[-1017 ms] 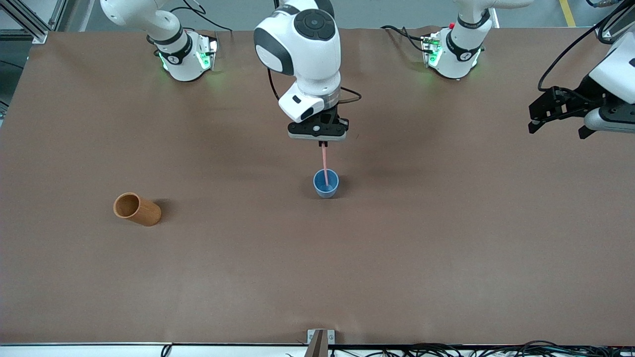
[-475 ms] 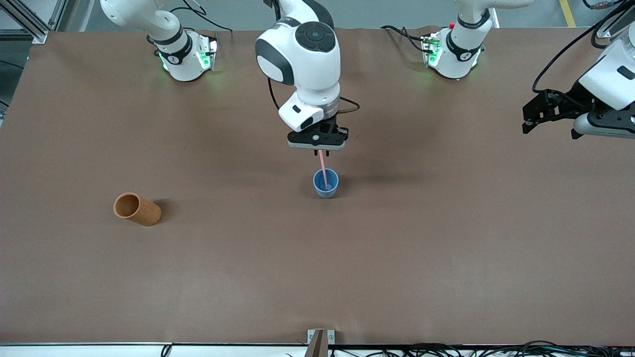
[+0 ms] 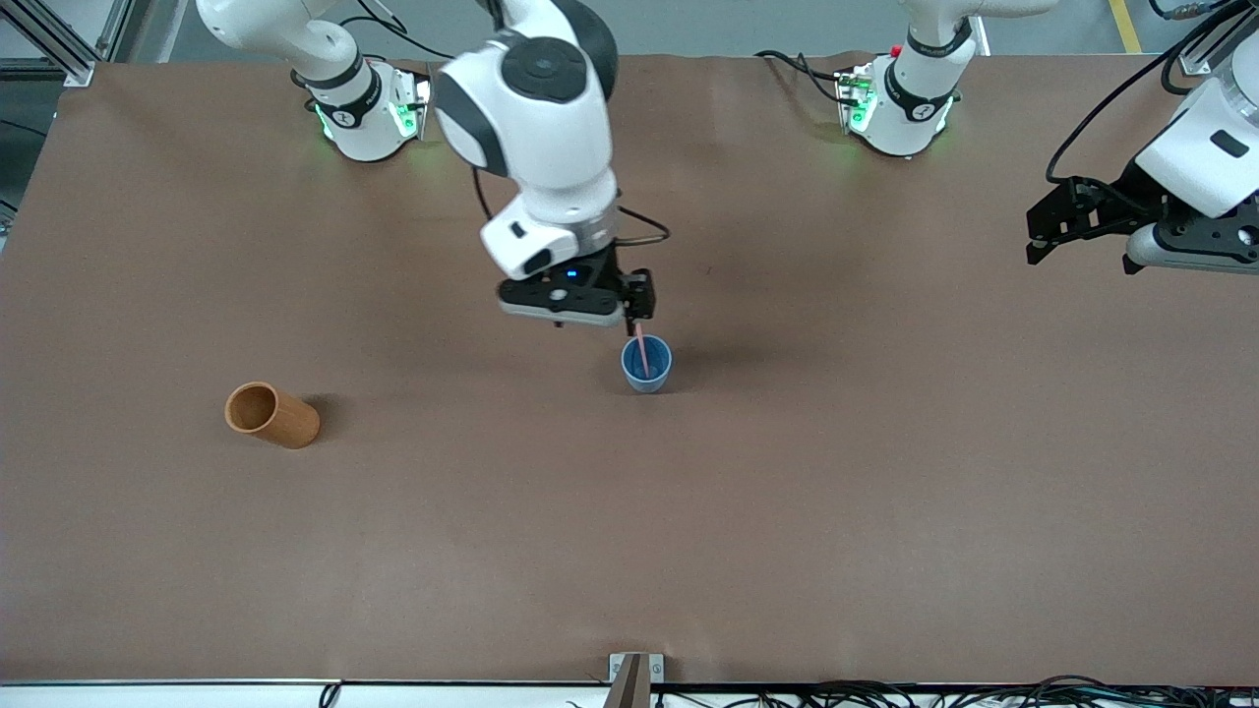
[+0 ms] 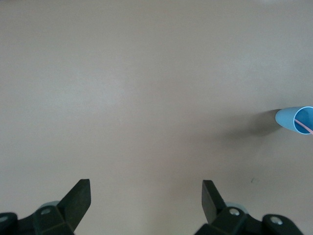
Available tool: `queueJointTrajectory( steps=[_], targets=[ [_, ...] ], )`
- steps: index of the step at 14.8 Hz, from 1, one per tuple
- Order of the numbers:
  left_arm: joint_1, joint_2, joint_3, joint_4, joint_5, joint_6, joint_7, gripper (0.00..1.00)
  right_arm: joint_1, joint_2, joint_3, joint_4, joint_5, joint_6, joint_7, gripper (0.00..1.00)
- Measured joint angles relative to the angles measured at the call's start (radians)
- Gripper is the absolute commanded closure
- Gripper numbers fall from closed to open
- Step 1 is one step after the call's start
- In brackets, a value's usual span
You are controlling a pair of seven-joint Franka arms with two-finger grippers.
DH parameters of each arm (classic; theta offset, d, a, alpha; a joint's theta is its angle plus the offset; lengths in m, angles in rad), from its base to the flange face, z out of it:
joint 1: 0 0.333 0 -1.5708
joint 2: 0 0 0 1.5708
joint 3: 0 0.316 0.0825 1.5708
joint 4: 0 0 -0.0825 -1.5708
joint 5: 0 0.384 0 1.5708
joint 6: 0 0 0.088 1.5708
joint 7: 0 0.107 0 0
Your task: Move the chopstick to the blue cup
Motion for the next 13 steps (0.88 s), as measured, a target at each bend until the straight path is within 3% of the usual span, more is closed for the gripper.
queueJointTrajectory(
  steps=[5, 13],
  targets=[
    [0.001, 0.000, 0.000, 0.000, 0.000, 0.000, -0.001, 0.00, -0.198, -0.157, -0.007, -0.013, 0.075, -0.212, -0.210, 0.00],
    [0.001, 0.000, 0.002, 0.000, 0.000, 0.000, 0.002, 0.00, -0.553, -0.418, -0.015, -0.263, 0.099, -0.239, -0.620, 0.00]
  ],
)
